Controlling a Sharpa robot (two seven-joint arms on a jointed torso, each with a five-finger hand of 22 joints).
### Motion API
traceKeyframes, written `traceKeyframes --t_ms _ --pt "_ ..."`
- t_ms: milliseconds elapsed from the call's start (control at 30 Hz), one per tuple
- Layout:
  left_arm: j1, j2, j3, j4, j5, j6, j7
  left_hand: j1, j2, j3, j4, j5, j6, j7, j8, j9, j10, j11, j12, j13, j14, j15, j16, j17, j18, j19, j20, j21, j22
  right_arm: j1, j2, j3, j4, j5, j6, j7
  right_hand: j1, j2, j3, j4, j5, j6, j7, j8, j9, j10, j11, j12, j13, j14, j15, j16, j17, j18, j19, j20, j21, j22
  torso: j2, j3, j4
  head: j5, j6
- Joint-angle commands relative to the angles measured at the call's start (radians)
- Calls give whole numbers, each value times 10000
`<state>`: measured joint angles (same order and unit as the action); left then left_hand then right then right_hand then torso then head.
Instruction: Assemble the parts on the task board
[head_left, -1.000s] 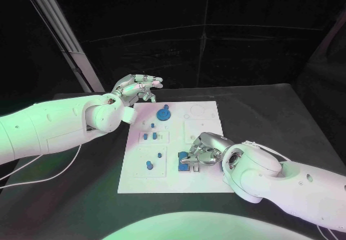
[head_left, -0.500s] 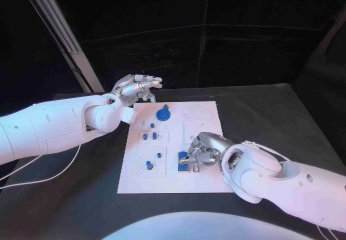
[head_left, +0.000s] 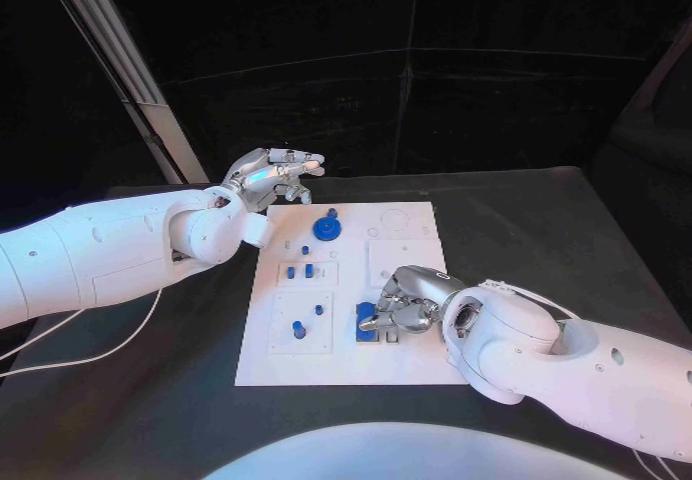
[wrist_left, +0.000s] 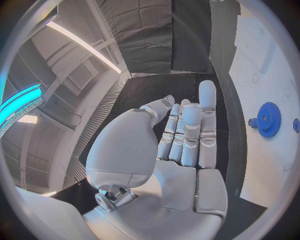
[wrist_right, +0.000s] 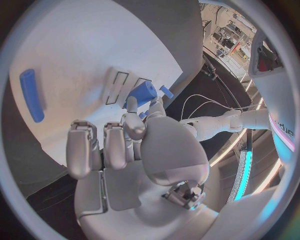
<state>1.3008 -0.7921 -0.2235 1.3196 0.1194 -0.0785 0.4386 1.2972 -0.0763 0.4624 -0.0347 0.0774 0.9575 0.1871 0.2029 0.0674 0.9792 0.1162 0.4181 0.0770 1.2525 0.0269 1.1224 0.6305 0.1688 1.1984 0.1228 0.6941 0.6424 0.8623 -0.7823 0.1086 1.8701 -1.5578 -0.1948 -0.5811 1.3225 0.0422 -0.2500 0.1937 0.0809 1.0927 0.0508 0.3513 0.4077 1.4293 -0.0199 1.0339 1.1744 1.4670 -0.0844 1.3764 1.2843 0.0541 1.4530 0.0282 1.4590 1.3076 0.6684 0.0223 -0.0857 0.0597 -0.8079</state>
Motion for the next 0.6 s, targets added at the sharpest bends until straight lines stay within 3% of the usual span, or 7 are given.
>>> traceKeyframes --t_ms 33,367,600 --pt "12 -6 7 5 -22 117 12 27 72 -50 -3 -2 -65 31 59 10 -68 -10 55 0 -90 6 -4 -11 145 68 32 -46 -16 -10 -40 -25 -37 -471 348 -218 179 109 41 -121 -139 -22 -57 89 54 -9 -91 -19 11 508 -55 31 16 -73 15 -39 60 702 4 10 -8 4 -20" --pt "12 -17 6 5 -22 113 15 27 72 -50 -3 -2 -65 31 59 10 -68 -10 55 0 -90 6 -4 -11 145 68 32 -46 -16 -11 -131 -25 22 -599 249 -200 186 121 54 -141 -169 -40 -57 121 81 -3 -94 -14 19 510 -57 33 23 -78 28 -43 72 724 7 16 -17 7 -33" --pt "12 -32 5 13 -22 114 14 27 72 -50 -3 -2 -65 31 59 10 -68 -10 55 0 -90 6 -4 -11 145 68 32 -46 -16 -12 -237 -27 128 -359 -184 -30 -118 83 -45 11 -197 -176 -20 177 144 -23 -63 -98 -21 497 -39 -16 -32 -66 -10 -35 35 667 2 5 -9 -12 -22"
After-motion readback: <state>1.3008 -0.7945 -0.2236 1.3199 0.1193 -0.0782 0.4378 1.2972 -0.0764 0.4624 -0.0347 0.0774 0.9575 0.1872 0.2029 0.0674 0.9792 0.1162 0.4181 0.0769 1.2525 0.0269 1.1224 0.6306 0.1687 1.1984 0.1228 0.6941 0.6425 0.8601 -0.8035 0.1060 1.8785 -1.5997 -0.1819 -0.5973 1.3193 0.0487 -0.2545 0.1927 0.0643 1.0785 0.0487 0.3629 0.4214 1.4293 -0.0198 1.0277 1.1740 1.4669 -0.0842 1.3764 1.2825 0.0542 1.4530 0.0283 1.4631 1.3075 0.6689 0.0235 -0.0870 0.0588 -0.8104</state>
